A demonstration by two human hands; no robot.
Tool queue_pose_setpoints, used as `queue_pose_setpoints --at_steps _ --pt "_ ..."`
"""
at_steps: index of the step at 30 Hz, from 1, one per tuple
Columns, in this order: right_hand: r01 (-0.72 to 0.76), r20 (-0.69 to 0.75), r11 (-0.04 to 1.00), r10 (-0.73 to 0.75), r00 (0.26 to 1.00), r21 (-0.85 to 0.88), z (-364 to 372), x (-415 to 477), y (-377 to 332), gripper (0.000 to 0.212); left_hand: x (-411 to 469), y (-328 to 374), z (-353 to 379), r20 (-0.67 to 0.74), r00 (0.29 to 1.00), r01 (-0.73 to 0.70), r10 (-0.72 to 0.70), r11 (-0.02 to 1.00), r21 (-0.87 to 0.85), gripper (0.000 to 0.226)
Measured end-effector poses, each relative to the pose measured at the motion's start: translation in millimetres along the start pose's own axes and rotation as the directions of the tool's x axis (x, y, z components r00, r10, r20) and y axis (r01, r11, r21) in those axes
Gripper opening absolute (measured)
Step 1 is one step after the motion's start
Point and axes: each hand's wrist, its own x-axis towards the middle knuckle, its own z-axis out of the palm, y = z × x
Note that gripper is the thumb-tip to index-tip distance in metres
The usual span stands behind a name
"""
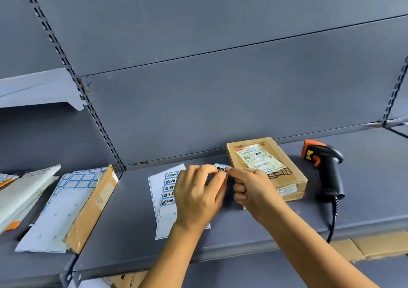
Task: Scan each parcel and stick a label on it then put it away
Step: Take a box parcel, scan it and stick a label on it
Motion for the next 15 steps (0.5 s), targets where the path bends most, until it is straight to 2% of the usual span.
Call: queue_pose_setpoints --at_steps 3,7,9,12,15 --pt "0.071 -0.032 0.981 -0.078 0.996 -0.182 -23 -4 -18 0.024 5 16 8 0.034 0.999 0.016 -0.014 0.997 -0.069 0.008" --pt "0.144 -0.132 0.848 -0.243 0.961 -0.51 -76 5 -59 0.02 9 37 22 0.188 0.977 0.14 -0.101 0.968 -0.208 0.013" --pt "0.077 -0.188 0.794 -0.235 0.954 -0.602 -106 12 -74 0.021 7 46 31 0.301 0.948 0.179 -0.104 0.956 -0.233 0.018" --pt "-0.065 -0.284 0.737 -0.176 0.943 -0.673 -139 18 -87 0.011 7 59 41 0.439 0.895 0.212 -0.079 0.942 -0.262 0.022" --pt "-0.14 -0.296 0.679 -0.119 0.948 -0.72 -149 21 -89 0.015 10 69 49 0.527 0.849 0.224 -0.04 0.93 -0.29 0.028"
